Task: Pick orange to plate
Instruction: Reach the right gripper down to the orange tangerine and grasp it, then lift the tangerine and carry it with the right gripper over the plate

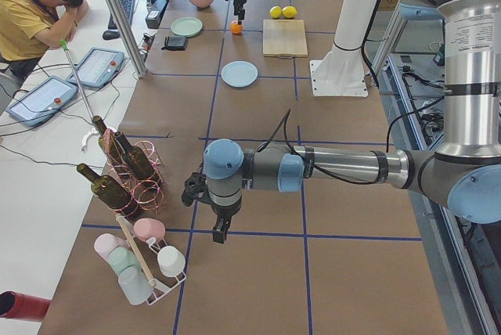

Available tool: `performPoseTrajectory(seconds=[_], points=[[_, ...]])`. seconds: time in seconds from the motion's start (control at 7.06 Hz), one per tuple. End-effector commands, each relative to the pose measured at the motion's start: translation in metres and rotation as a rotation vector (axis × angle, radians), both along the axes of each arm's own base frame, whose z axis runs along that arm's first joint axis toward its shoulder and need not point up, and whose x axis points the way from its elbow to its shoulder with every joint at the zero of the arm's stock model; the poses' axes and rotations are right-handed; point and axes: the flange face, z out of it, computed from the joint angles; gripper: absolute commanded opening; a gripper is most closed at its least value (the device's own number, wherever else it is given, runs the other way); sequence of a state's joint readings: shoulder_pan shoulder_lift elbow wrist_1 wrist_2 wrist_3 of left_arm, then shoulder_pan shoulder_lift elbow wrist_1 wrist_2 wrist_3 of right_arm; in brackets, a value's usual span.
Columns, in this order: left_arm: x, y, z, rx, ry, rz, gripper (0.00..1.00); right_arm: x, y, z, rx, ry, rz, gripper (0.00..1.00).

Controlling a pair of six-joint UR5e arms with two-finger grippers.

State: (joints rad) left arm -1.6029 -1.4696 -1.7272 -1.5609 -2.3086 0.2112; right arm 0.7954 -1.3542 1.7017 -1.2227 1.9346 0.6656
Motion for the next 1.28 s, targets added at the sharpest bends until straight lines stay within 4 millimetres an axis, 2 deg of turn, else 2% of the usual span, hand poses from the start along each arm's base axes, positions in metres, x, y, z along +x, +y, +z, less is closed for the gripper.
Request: performPoseTrajectory(seconds=[0.0, 0.42, 0.57, 0.71, 0.85, 0.99, 1.13], points=[[0.0, 0.0, 0.0, 0.001, 0.0, 0.0, 1.0, -0.015, -0.009, 0.008, -0.006, 0.024, -0.002, 1.0], [0.0, 0.0, 0.0, 0.001, 0.0, 0.0, 1.0, -0.023, -0.01, 0.021, -0.016, 0.047, -0.007, 1.0], [0.0, 0.0, 0.0, 0.001, 0.0, 0.0, 1.0, -0.028, -0.015, 0.019, -0.011, 0.053, -0.001, 0.79], [0.0, 0.0, 0.0, 0.001, 0.0, 0.0, 1.0, -0.032, -0.016, 0.014, -0.007, 0.048, -0.001, 0.53], [0.0, 0.0, 0.0, 0.002, 0.0, 0.001, 1.0, -0.036, -0.023, -0.01, 0.017, 0.02, 0.005, 0.34], [0.0, 0.0, 0.0, 0.002, 0.0, 0.001, 1.0, -0.045, -0.029, -0.034, 0.01, -0.012, 0.032, 0.34], [0.0, 0.0, 0.0, 0.002, 0.0, 0.001, 1.0, -0.068, -0.033, -0.072, -0.012, -0.061, 0.067, 0.35]])
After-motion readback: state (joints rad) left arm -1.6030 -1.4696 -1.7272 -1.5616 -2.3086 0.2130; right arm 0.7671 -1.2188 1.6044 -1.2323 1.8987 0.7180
